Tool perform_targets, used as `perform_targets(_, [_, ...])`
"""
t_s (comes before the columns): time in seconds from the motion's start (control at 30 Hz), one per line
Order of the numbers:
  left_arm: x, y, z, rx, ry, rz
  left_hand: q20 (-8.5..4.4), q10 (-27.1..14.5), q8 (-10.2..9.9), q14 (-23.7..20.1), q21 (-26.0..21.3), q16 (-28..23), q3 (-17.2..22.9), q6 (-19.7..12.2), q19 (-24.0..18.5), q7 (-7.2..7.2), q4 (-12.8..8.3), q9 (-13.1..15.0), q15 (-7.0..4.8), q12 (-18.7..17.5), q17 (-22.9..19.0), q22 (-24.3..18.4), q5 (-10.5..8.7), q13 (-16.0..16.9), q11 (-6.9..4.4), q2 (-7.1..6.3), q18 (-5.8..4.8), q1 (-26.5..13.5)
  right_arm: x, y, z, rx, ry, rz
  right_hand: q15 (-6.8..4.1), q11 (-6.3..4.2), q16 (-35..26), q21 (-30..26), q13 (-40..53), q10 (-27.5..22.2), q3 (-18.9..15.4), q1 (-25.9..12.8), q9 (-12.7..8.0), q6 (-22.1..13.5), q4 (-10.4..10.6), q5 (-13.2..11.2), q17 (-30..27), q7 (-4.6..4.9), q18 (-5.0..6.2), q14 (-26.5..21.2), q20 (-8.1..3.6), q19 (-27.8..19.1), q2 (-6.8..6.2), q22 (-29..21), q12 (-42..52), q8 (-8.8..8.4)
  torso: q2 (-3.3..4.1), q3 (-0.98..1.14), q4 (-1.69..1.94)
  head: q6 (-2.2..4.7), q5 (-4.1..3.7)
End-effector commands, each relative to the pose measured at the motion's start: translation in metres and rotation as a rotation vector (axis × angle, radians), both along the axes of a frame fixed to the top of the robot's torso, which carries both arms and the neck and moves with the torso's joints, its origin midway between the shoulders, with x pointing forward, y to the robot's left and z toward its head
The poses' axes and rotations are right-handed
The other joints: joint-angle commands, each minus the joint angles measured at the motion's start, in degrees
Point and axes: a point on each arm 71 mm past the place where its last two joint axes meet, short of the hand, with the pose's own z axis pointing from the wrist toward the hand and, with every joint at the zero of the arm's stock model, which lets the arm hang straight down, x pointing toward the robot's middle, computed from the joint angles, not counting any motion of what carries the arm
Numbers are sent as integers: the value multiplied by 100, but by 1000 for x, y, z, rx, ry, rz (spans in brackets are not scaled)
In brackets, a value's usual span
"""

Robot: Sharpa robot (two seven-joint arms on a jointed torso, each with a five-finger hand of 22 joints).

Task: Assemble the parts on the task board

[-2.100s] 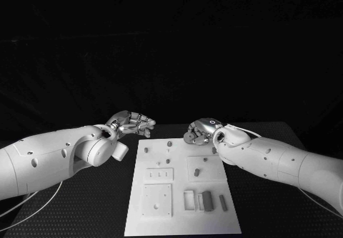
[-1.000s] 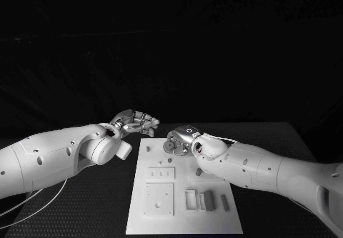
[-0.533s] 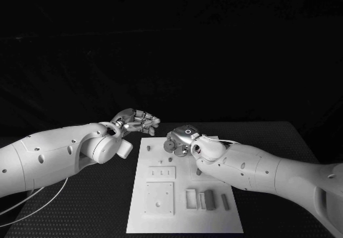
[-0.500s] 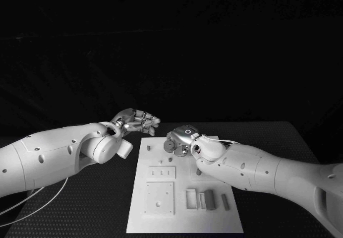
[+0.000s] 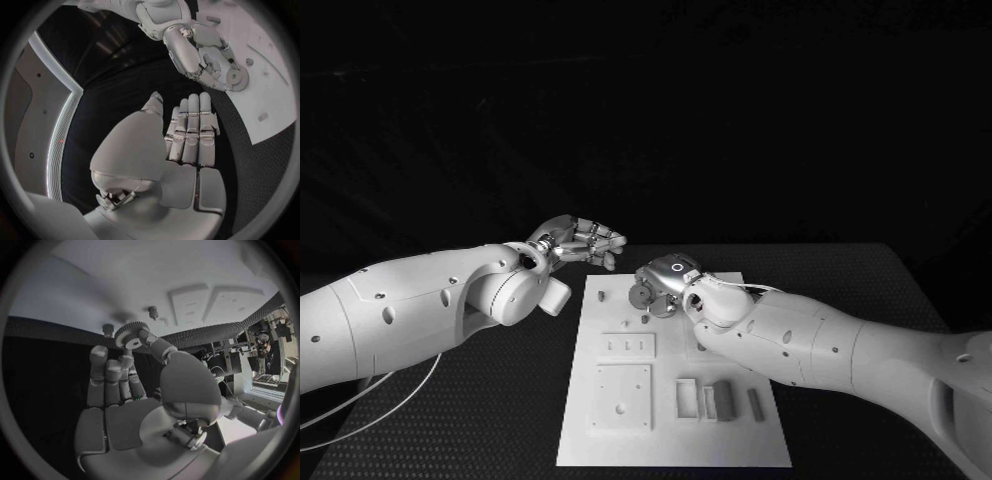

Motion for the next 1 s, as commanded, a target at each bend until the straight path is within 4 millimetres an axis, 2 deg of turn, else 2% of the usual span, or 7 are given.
perform_targets(0.03, [0,-3,2,-4,-9,-14,-11,26,-21,15,-24,-26,-22,36,11,14,-3,7,37,-29,8,5,19,7,-3,-21,58,17,0,2,-2,-10,7,6,-1,7,-29,-8,-7,42,16,49,175,360,-6,27,-6,281,156,38,-23,37,23,63,34,0,4,1,-2,-14,-4])
perform_targets(0.33, [0,-3,2,-4,-8,-16,-12,26,-22,16,-27,-29,-23,36,12,14,-3,8,36,-30,12,8,19,10,-3,-23,58,19,3,-2,-3,-14,5,-9,-1,7,-33,-12,-10,43,18,50,173,358,-4,27,-6,282,156,41,-24,39,26,62,33,-4,-3,1,-4,-37,9])
perform_targets(0.83, [0,-5,3,-4,-9,-20,-11,24,-24,17,-32,-33,-25,35,13,15,-2,10,37,-32,16,11,19,13,-2,-23,58,18,3,0,-6,-15,24,-12,2,13,-51,-28,-22,39,18,44,163,332,2,27,-8,289,156,40,-24,39,19,57,26,-29,-1,0,-5,-32,20])
perform_targets(1.0, [0,-5,3,-4,-12,-20,-11,24,-25,17,-33,-34,-24,35,14,15,-2,10,37,-32,18,12,19,15,-2,-22,58,18,3,1,-7,-21,33,-17,22,36,-73,-54,-36,22,15,30,137,254,16,27,-7,316,156,32,-20,33,2,52,17,-88,2,2,-5,-52,31])
